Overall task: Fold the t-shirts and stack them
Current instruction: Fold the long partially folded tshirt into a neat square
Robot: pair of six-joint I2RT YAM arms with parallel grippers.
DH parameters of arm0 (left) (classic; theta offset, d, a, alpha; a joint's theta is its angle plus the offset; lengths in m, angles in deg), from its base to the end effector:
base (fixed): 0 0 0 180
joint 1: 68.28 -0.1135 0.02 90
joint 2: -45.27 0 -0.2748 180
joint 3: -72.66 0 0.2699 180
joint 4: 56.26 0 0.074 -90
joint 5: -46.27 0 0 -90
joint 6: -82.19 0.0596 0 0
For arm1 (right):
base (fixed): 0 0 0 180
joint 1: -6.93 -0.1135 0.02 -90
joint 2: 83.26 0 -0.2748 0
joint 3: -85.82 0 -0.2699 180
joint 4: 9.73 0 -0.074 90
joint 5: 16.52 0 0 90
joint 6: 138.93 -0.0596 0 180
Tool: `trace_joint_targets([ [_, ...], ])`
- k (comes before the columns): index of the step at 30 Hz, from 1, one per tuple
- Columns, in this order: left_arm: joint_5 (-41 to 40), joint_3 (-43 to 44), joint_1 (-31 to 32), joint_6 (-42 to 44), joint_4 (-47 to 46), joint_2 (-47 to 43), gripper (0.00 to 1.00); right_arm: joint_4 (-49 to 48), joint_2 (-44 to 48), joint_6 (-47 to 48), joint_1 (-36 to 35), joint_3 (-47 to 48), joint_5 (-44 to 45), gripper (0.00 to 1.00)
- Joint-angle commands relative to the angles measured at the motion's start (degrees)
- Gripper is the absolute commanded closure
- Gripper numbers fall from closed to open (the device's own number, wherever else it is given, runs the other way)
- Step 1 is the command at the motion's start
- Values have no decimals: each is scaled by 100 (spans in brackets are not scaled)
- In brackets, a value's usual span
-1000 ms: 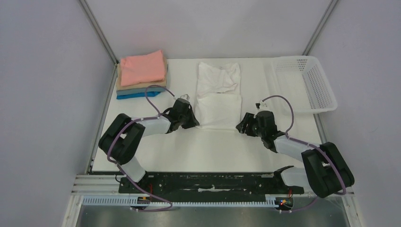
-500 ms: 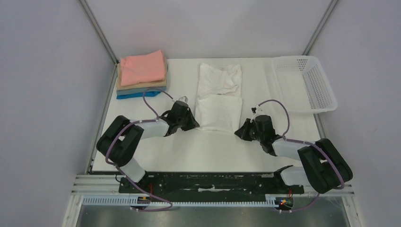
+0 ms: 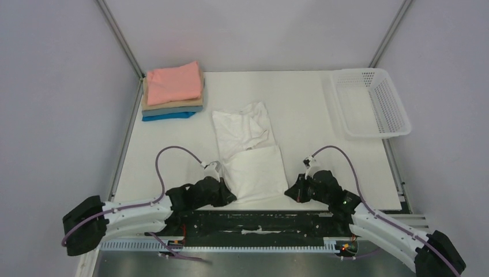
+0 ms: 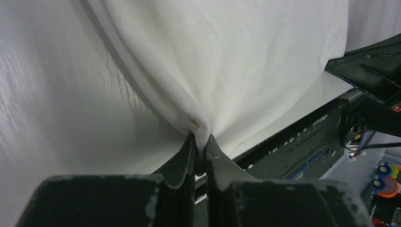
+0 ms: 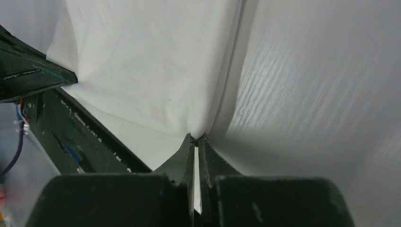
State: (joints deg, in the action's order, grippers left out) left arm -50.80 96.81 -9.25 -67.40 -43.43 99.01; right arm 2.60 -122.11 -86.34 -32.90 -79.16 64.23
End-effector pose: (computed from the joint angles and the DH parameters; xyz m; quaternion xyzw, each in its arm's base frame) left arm 0.1043 -0.1595 0.1120 -0.0293 0.9132 -0.3174 0.2540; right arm 0.1168 0.1099 0.0985 -0.0553 0.8878 0.3378 0.3077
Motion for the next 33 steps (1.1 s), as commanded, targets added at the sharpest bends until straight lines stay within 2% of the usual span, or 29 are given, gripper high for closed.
trace_joint_targets([
  [1, -726, -400, 886, -1072, 600, -1084, 98, 1464, 896, -671, -570, -522, 10, 100],
  [5, -1117, -175, 1512, -1219, 1033, -1217, 98, 1502, 1324, -871, -1038, -555, 145, 100],
  [9, -1284, 76, 1625, -1270, 1201, -1011, 98, 1517, 1277, -646, -1154, -267, 620, 100],
  [14, -1719, 624, 1628, -1098, 1577, -1182, 98, 1623, 951, -125, -1157, 791, 1631, 100],
  [20, -2934, 1646, 1542, -560, 2512, -1260, 98, 1194, 238, 313, -1158, 1950, 2665, 100],
  [23, -3101, 2212, 1073, -177, 2664, -1032, 98, 776, -241, 635, -1154, 2528, 3044, 100],
  [28, -2248, 2797, -326, 741, 2357, -544, 98, 412, -1233, 1194, -1016, 3583, 3392, 100],
  [33, -2206, 3415, -1231, 1174, 2341, -59, 98, 111, -2291, 1552, -282, 4519, 2745, 100],
])
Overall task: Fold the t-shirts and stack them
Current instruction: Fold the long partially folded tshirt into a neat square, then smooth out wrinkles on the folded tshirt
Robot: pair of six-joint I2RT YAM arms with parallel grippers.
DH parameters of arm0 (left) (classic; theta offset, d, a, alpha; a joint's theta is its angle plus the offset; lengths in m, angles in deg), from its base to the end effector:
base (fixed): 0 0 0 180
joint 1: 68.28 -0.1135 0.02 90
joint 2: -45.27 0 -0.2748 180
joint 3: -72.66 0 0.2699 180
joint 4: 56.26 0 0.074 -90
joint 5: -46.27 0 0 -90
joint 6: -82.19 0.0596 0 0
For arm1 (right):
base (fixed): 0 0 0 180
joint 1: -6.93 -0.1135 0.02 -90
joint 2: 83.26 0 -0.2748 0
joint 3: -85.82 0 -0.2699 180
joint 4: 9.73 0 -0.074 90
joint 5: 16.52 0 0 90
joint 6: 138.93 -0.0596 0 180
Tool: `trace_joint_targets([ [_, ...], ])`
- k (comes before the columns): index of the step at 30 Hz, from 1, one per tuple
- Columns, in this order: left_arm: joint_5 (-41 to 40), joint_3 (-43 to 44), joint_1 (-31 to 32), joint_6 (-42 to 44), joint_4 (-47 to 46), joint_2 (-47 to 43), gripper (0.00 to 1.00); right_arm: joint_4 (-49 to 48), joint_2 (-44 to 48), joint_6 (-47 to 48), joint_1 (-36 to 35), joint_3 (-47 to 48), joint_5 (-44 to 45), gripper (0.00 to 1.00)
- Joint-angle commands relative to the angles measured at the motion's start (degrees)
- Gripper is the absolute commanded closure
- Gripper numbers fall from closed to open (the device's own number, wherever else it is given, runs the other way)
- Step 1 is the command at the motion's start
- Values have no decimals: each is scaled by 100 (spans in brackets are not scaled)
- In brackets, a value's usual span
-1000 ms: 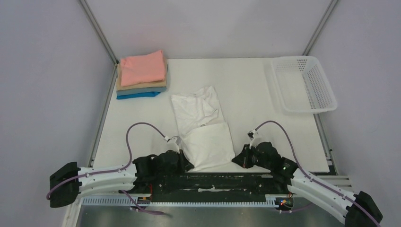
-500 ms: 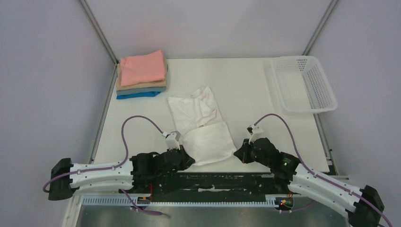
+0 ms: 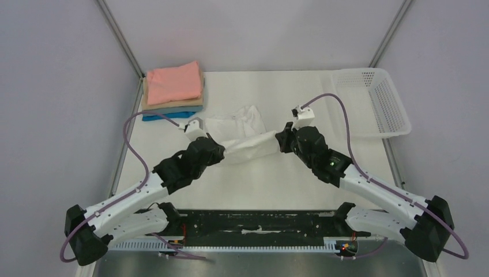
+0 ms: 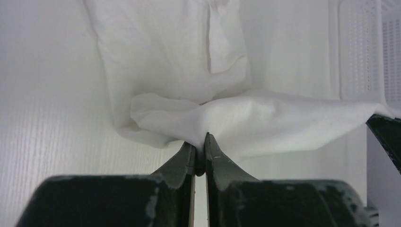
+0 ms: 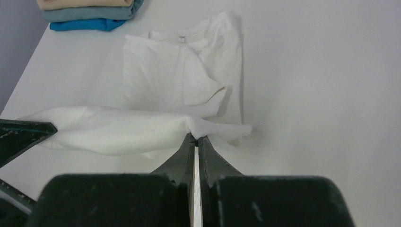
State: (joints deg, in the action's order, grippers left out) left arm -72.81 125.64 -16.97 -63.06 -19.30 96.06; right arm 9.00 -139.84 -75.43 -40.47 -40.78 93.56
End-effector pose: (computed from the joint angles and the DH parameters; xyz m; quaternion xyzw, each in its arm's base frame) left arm 0.1599 -0.1533 0.2648 -0.1458 0.8532 -0.2266 0.4466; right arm 0.1902 0.1766 0.2794 -0.0520 0.8201 0.2159 0.5274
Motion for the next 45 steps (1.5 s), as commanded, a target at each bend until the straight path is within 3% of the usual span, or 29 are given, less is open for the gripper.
trace_joint_targets([
  [1, -30, 648, -610, 808, -67, 333, 98, -672, -708, 530, 637, 850, -435, 100],
  [9, 595, 1276, -1800, 1198, -364, 1241, 98, -975, -2184, 832, 1265, 2116, -1429, 100],
  [16, 1200, 1456, -2682, 1257, -779, 2034, 98, -1104, -3484, 836, 1500, 3065, -1717, 100],
  [24, 1987, 1733, -3392, 1289, -1177, 3262, 98, -1141, -4755, 770, 1658, 3916, -1647, 100],
  [33, 2609, 2167, -3763, 1289, -1550, 4524, 98, -1336, -5687, 611, 1831, 4372, -1709, 100],
  [35, 2637, 2254, -3810, 1262, -1606, 4745, 91, -1312, -5946, 611, 1857, 4593, -1800, 100],
  [37, 2658, 2405, -3877, 1263, -1577, 4913, 76, -1287, -6215, 603, 1883, 4827, -1913, 100],
  [38, 2656, 2492, -3921, 1268, -1554, 4957, 66, -1296, -6342, 594, 1905, 4951, -1985, 97],
  [39, 2665, 2562, -3954, 1269, -1551, 4962, 56, -1288, -6446, 598, 1922, 5074, -2073, 86],
  [40, 2679, 2627, -3986, 1275, -1515, 4934, 46, -1247, -6552, 602, 1943, 5230, -2261, 66],
  [41, 2680, 2707, -4005, 1297, -1491, 4875, 29, -1195, -6614, 635, 1966, 5379, -2381, 46],
  [42, 2687, 2759, -4006, 1328, -1461, 4812, 23, -1139, -6641, 675, 1971, 5487, -2453, 32],
  [45, 2876, 2775, -3997, 1317, -1489, 4501, 21, -1119, -6396, 776, 1976, 5425, -2576, 2],
])
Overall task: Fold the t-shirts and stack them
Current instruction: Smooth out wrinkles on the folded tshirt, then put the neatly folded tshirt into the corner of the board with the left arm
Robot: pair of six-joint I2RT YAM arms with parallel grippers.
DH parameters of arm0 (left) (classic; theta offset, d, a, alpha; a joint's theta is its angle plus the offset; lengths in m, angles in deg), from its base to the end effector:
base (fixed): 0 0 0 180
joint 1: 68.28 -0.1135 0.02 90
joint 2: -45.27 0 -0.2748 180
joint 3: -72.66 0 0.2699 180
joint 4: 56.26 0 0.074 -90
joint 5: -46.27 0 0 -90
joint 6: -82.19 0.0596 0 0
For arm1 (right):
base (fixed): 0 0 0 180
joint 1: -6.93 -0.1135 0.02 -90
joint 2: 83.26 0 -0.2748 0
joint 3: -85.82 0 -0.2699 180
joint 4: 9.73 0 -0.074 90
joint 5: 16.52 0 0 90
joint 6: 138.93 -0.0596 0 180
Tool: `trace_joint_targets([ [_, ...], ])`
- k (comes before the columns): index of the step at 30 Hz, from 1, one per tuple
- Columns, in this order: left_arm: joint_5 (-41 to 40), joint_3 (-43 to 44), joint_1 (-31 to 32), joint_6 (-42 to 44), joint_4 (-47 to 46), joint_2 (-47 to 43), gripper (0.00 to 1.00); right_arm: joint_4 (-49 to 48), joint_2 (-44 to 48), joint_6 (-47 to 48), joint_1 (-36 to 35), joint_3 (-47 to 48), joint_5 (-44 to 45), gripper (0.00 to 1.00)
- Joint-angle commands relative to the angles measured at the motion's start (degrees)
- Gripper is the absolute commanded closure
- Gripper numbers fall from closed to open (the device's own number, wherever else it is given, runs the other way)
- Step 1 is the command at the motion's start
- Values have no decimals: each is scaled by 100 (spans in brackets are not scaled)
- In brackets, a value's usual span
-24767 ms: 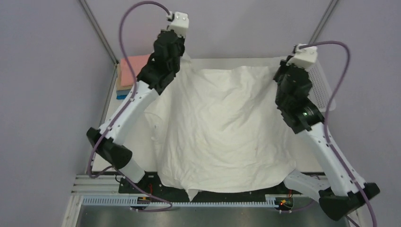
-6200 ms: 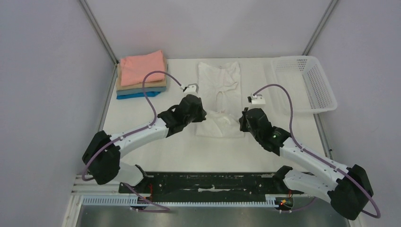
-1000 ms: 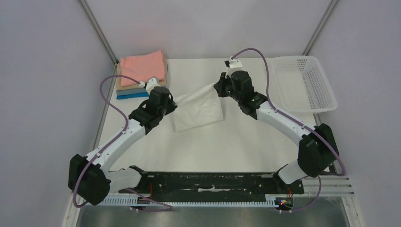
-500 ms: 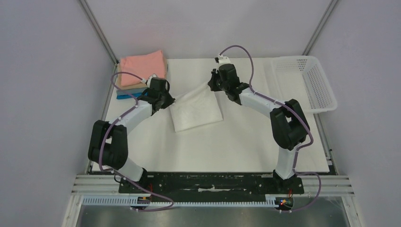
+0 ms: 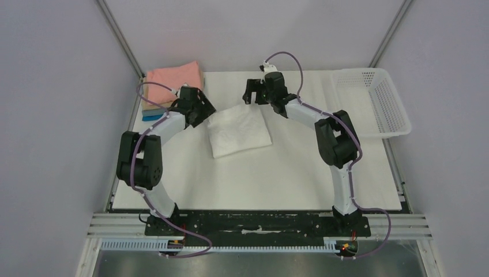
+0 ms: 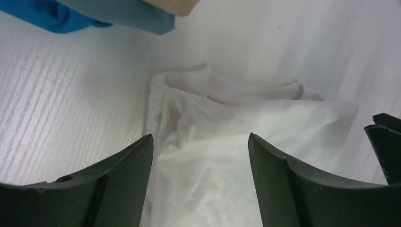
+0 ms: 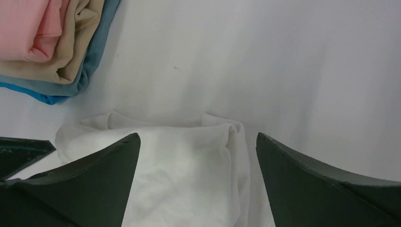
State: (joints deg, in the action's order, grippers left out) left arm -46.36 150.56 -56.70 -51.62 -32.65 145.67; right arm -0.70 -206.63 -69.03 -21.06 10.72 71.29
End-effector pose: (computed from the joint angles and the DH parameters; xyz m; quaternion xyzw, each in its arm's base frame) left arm 0.4037 -0.0799 0.1843 -0.2656 0.8885 -0.1548 0.3407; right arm 0.4807 0.2581 0.1958 -0.0687 0.8520 0.2263 0.4670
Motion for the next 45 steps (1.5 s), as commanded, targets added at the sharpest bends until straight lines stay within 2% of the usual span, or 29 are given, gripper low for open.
trace_joint_targets([
  [1, 515, 209, -24, 156, -224, -569, 20, -227, 454, 139, 26, 104, -408, 2],
  [4, 1274, -77, -6, 119, -690, -716, 20, -837, 978, 70, 31, -763, -768, 2],
  [6, 1966, -102, 3, 165, -920, -549, 19, -1275, 1206, -62, 31, -1238, -1108, 2],
  [8, 2325, 72, 3, 259, -894, -209, 19, -1710, 1218, -288, 30, -1486, -1571, 2],
  [12, 2009, 476, -6, 474, -809, 414, 18, -2232, 668, -677, 35, -1201, -2222, 2],
  [14, 1762, 796, -27, 599, -451, 767, 18, -2264, 238, -771, 52, -856, -2310, 2],
  [19, 934, 1256, -46, 866, 2, 1381, 17, -2467, -618, -769, 108, -326, -1941, 2],
  [23, 987, 1238, -59, 927, 90, 1668, 17, -2219, -1241, -744, 111, 45, -1638, 2],
  [28, 1036, 1089, -67, 1016, 137, 1792, 16, -1948, -1446, -665, 118, 14, -1337, 2],
  [32, 835, 1216, -57, 1086, 379, 1463, 16, -1593, -1265, -365, 145, 141, -1241, 2],
  [38, 1071, 1174, 3, 1140, 441, 239, 16, -596, -396, 240, 162, 527, -1550, 2],
  [42, 862, 378, 97, 839, 263, -709, 15, -816, 650, 216, 153, -564, -1673, 2],
  [45, 1088, -344, 135, 595, -76, -1286, 15, -1350, 1340, -15, 158, -1666, -2049, 2],
])
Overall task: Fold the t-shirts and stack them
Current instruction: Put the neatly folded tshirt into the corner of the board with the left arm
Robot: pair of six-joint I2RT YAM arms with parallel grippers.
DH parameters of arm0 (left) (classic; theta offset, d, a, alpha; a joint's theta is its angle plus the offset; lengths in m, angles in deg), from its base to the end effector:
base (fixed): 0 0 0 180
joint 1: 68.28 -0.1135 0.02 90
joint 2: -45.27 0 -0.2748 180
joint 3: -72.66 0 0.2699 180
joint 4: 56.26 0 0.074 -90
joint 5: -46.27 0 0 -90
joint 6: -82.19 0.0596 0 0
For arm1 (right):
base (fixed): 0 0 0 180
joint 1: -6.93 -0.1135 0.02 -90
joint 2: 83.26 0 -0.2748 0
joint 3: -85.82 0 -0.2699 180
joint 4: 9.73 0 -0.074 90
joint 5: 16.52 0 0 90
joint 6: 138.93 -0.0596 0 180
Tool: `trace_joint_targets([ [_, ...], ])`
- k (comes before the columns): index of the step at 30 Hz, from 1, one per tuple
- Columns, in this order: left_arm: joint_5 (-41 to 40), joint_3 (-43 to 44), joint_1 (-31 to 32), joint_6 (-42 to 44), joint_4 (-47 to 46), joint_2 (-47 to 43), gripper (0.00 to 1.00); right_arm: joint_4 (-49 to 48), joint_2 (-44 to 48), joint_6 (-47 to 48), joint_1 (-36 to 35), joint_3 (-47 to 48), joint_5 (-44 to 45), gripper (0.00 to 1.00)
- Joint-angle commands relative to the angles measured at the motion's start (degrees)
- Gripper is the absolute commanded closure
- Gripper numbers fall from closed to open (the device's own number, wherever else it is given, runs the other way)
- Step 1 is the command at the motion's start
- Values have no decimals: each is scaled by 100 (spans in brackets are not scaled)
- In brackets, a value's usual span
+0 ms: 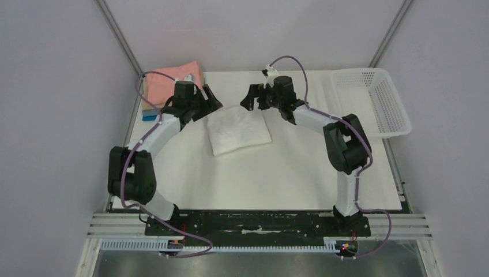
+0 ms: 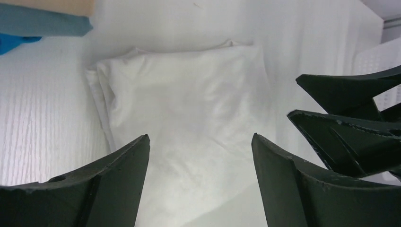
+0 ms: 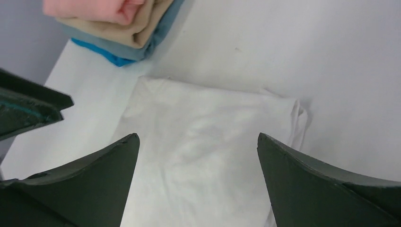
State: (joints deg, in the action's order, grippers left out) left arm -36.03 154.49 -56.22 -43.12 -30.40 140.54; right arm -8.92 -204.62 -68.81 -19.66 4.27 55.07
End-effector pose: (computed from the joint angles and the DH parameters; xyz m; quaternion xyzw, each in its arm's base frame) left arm 0.4000 -0.0936 0.2401 -0.1535 0.8890 -0.2272 0.3668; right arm 0.4665 0.2546 0.1906 -0.1357 0.8200 0.3360 0.4430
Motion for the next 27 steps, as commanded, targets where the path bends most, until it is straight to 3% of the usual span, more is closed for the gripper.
trace_joint_targets([
  [1, 200, -934, 87, -331, -438, -923, 15, -690, 1305, -114, 14, -1371, -555, 2],
  [4, 217, -1510, 87, -623, -460, -1238, 15, -1064, 1865, -234, 11, -2371, -688, 2],
  [8, -408, -2221, 65, -949, -413, -1464, 15, -1559, 2660, -298, 13, -3559, -429, 2],
  [16, -588, -2071, -10, -994, -511, -460, 15, -1691, 4099, -316, 22, -4919, 653, 2],
  [21, -494, -1986, -1, -1280, -801, 327, 28, -1193, 4794, 69, 22, -5199, 1292, 2],
  [27, -259, -1648, 330, -1293, -976, 1165, 51, -1014, 5267, 384, 24, -5413, 1726, 2],
])
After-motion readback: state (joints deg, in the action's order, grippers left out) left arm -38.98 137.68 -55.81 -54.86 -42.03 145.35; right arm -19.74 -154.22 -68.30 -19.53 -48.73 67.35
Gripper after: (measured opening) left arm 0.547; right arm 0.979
